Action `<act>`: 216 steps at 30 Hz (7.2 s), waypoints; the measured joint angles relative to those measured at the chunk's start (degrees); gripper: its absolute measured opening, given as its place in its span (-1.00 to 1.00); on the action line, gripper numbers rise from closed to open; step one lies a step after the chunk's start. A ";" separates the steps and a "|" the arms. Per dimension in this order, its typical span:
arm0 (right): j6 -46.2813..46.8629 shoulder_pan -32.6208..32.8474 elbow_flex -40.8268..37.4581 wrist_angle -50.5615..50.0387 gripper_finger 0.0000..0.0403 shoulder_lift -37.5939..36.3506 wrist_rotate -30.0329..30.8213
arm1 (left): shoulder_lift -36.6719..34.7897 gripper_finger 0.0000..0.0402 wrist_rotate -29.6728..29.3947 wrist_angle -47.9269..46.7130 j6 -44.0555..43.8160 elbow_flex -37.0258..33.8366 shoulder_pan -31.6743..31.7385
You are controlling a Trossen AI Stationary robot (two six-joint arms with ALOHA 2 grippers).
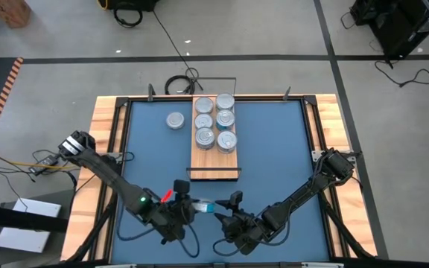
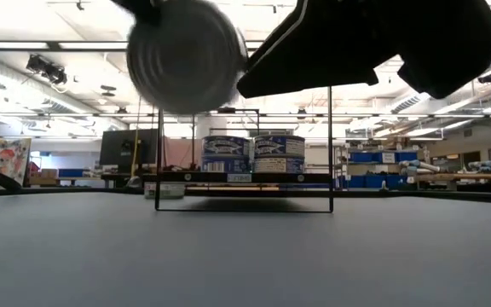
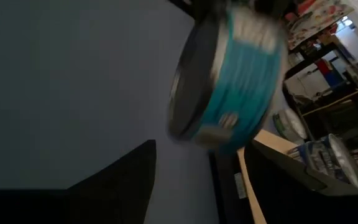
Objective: Stack canned seafood by type on shelf
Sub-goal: Stack the yellow blue tuna can on top of the other yellow blue tuna can on the shelf, then stack the green tuna can on top of the other green tuna can on the shelf
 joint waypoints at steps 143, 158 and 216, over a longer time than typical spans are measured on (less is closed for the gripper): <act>9.93 -5.92 0.00 -3.70 -0.75 -0.08 -16.75 | -38.13 -0.99 20.30 30.02 43.96 -34.13 58.24; 5.49 -9.24 0.00 -3.51 -0.98 -0.70 -22.43 | -51.76 -0.99 24.95 42.04 37.86 -46.92 58.24; 0.80 -10.60 -37.37 30.26 -0.98 -39.41 -25.90 | -57.33 -1.00 36.52 31.48 30.95 -47.73 58.20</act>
